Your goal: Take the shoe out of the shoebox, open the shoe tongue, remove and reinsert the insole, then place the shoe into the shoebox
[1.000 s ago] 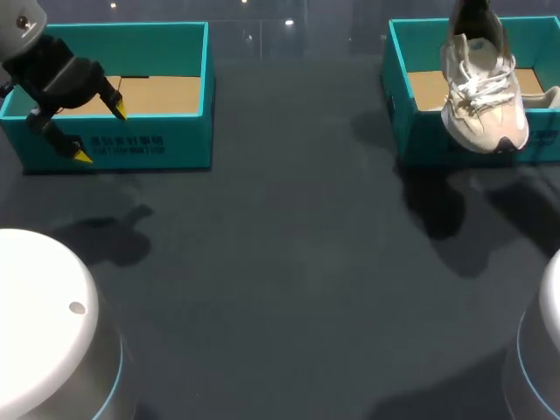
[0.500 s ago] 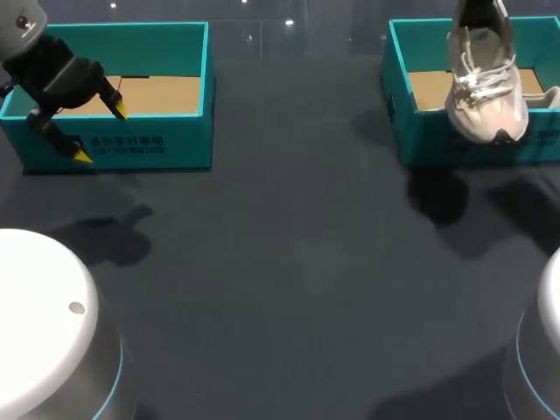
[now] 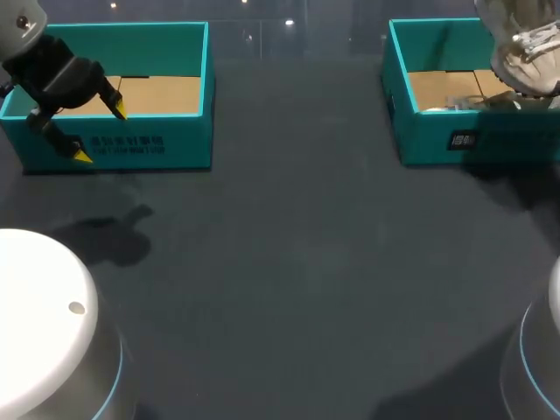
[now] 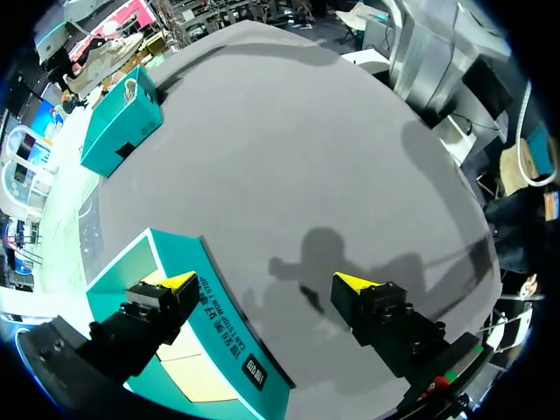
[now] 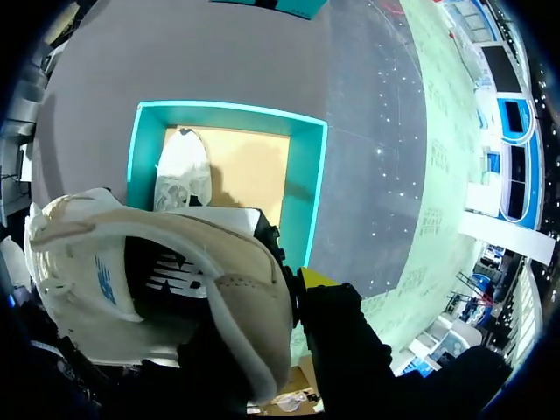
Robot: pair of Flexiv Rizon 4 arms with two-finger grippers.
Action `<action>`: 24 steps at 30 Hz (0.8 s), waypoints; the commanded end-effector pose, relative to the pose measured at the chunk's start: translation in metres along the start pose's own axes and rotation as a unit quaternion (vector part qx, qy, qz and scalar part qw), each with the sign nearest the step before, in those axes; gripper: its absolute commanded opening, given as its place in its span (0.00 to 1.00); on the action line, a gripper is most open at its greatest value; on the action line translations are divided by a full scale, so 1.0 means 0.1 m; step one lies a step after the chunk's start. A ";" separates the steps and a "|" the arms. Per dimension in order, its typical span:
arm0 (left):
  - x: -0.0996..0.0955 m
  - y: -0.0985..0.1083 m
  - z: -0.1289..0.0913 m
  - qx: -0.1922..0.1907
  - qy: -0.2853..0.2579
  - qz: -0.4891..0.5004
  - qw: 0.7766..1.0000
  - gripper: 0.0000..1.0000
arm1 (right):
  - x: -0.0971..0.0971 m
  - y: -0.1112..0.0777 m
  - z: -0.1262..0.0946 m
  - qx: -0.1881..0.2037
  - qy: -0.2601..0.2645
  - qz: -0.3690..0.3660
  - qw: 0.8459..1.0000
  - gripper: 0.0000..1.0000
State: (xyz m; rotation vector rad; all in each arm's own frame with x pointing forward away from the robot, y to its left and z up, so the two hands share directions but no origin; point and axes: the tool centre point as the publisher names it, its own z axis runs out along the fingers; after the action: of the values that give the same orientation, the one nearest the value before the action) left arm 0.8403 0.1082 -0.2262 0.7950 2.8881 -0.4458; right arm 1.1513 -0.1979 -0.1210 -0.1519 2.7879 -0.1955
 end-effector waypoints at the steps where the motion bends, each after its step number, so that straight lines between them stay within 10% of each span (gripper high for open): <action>1: 0.01 0.00 0.00 -0.002 0.000 0.000 1.000 1.00 | -0.06 -0.02 -0.01 -0.003 0.007 -0.001 1.000 0.00; 8: 0.01 0.00 0.00 -0.002 0.000 0.000 1.000 1.00 | -0.06 -0.02 -0.01 -0.003 0.007 -0.001 1.000 0.00; 16: 0.01 0.00 0.00 -0.002 0.000 0.000 1.000 1.00 | -0.31 -0.61 0.36 0.021 -0.008 0.029 0.999 0.00; 24: 0.01 0.00 0.00 -0.002 0.000 0.000 1.000 1.00 | -0.49 -0.75 0.40 0.026 -0.013 0.029 0.999 0.00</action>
State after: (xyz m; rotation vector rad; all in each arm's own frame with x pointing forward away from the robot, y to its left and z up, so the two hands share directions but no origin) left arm 0.8404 0.1082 -0.2262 0.7948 2.8882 -0.4457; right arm 1.2078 -0.2702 -0.1336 -0.0797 2.7306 -0.2411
